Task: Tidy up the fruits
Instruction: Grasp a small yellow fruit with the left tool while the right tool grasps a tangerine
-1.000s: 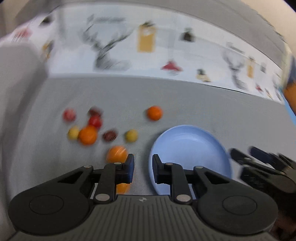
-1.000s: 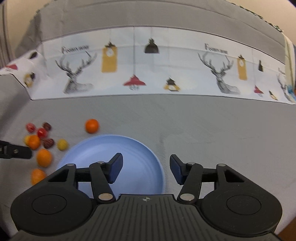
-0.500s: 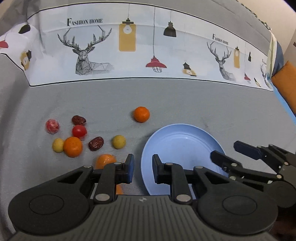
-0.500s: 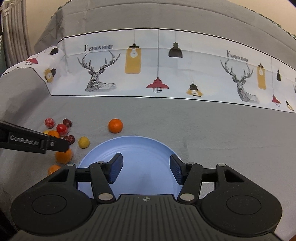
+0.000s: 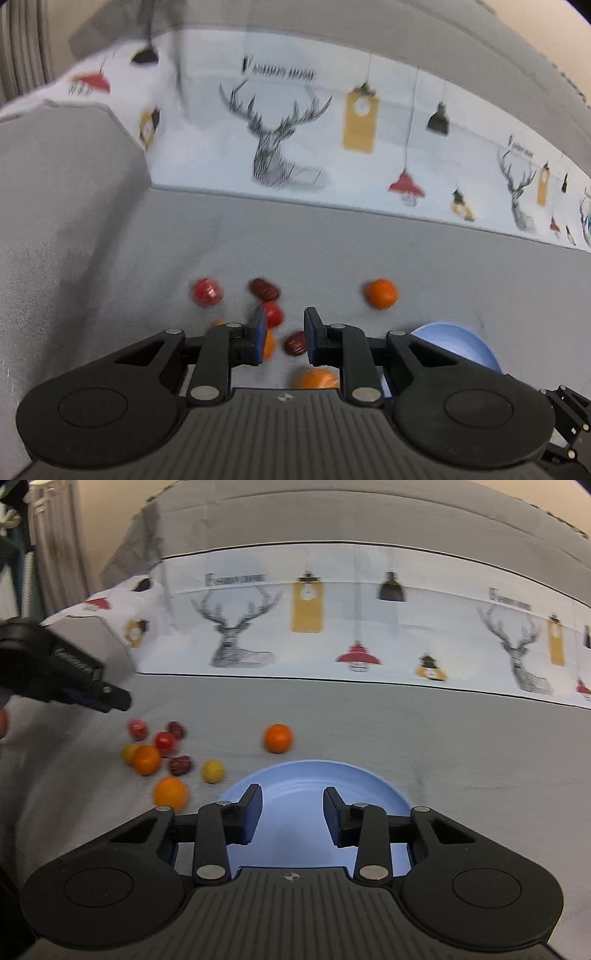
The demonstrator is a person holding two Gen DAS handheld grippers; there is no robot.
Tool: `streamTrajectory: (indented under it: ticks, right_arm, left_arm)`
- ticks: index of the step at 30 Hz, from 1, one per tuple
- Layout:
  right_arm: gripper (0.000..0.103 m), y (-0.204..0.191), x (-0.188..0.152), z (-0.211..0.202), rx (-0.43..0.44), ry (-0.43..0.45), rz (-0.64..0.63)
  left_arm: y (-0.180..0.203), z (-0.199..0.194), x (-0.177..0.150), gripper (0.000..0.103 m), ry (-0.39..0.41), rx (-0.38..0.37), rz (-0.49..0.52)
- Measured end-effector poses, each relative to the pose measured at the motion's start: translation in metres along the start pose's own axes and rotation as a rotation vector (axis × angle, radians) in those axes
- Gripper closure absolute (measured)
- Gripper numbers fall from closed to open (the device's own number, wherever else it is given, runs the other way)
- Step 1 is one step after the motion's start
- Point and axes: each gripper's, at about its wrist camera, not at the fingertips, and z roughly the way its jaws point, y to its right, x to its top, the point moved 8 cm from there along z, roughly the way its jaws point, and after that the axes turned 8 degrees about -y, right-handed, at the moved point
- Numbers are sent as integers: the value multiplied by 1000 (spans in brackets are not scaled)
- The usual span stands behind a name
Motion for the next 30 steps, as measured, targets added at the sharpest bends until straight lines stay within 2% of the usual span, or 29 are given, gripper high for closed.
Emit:
streamTrajectory:
  ticks: [3,5,7,10,12,15,19,24,27,30]
  right_arm:
    - [64,-24,0,3,64,-13,-58]
    - [64,-42,-1,5,93,-17,-113]
    - [64,-59,-2,7,124,-25,-158]
    - [61,-81,-5,11,167,-43,-203]
    - [56,-91,-7,16,183,-57,-223]
    - [50,-103,-10,24,206,-86,-241]
    - [45,-114,-12,40,209,-124,-260]
    - [44,-116,-15,59,181,-178,-258]
    - [44,-114,-18,68,173,-209,-251]
    - [44,-114,-21,78,166,-243,-253]
  left_arm:
    - [-6,25,-12,80,-132,-48,-13]
    - [-9,23,-8,79,-109,-61,-30]
    - [-19,24,-3,78,-86,-37,-72]
    - [-35,39,-5,77,-139,-9,-136]
    - [-36,44,-4,70,-153,-25,-150]
    - [-40,48,2,59,-144,9,-144]
    - [-48,57,1,57,-180,-5,-191]
    - [-65,61,9,58,-157,44,-265]
    - [-71,68,12,65,-164,54,-293]
    - [-70,77,9,65,-203,41,-297]
